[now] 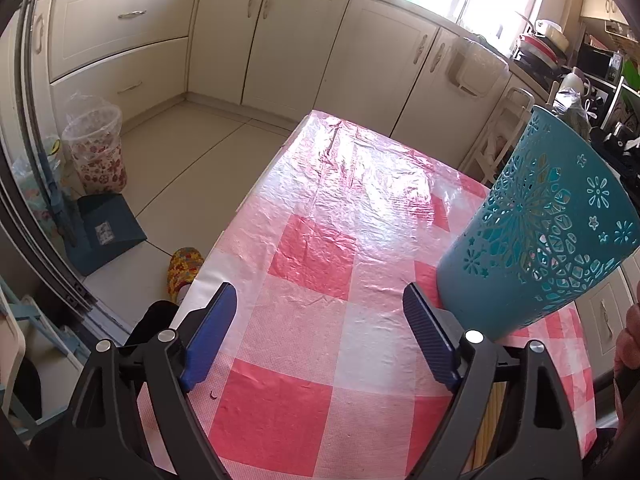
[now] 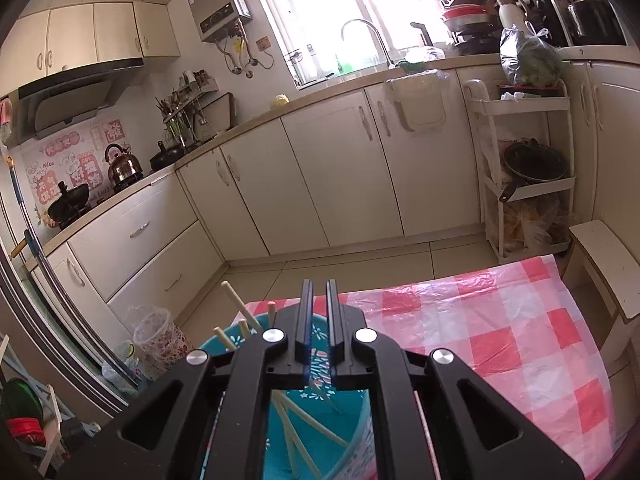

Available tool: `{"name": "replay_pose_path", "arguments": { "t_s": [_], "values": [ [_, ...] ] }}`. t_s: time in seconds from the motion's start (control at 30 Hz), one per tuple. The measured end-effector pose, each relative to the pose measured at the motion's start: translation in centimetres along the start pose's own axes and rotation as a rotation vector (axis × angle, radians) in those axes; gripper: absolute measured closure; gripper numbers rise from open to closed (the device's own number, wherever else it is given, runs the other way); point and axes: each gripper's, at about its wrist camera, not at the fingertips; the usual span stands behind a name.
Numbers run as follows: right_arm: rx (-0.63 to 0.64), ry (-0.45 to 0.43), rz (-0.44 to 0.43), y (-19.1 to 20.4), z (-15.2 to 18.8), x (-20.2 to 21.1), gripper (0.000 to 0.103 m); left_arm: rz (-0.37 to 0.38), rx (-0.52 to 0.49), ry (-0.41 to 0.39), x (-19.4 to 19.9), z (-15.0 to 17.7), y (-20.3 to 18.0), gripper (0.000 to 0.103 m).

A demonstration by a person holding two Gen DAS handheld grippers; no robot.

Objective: Organize utensils
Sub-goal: 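Lift the chopstick with the right tool over the basket and release, then bring the right tool back down to the chopsticks on the table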

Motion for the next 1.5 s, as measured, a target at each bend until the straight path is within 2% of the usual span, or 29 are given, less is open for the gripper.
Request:
{"name": "replay_pose_path", "arguments": {
  "t_s": [0.17,0.33,0.43,0.57,0.63,0.73,1.0,1.23,1.37,1.5],
  "values": [
    [0.028,-0.065,-0.003,0.0,-0.3,4.2,0.077,-0.004,-0.003,0.000,0.0,-0.1,0.0,0.020],
    [0.051,-0.074,0.018,-0.5,1.2,8.4,0.073,-0.006,-0.003,-0.001,0.0,-0.1,0.0,0.020],
    [0.056,0.000,0.039,-0.9,4.0,9.7,0.072,0.001,0.000,0.003,0.3,-0.3,0.0,0.019],
    [0.060,0.212,0.051,-1.3,9.7,8.8,0.073,0.011,0.030,0.022,1.3,0.2,0.3,0.018],
    [0.044,0.326,0.050,-1.5,12.2,7.6,0.073,0.018,0.011,0.032,2.0,0.8,-0.2,0.017],
    [0.038,0.423,0.049,-1.6,14.5,5.8,0.077,0.019,-0.027,0.039,3.0,1.5,-1.0,0.017],
    [0.083,0.462,0.050,0.3,15.2,3.0,0.078,0.018,-0.070,0.064,4.3,3.0,-2.4,0.017],
    [0.161,0.486,0.094,1.2,15.9,2.1,0.078,0.028,-0.091,0.074,4.8,3.4,-3.4,0.017],
    [0.212,0.505,0.093,1.0,16.0,2.2,0.087,0.032,-0.113,0.103,4.3,3.5,-4.4,0.017],
    [0.307,0.531,0.064,0.6,16.1,2.7,0.088,0.029,-0.181,0.148,3.4,4.1,-6.3,0.017]
  ]
}}
Point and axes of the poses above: each gripper's, at about its wrist camera, not at the fingertips, and x roughly against the way its jaws point, y to its left, z to its underside, and after that the axes turned 7 degrees about -y, right-handed
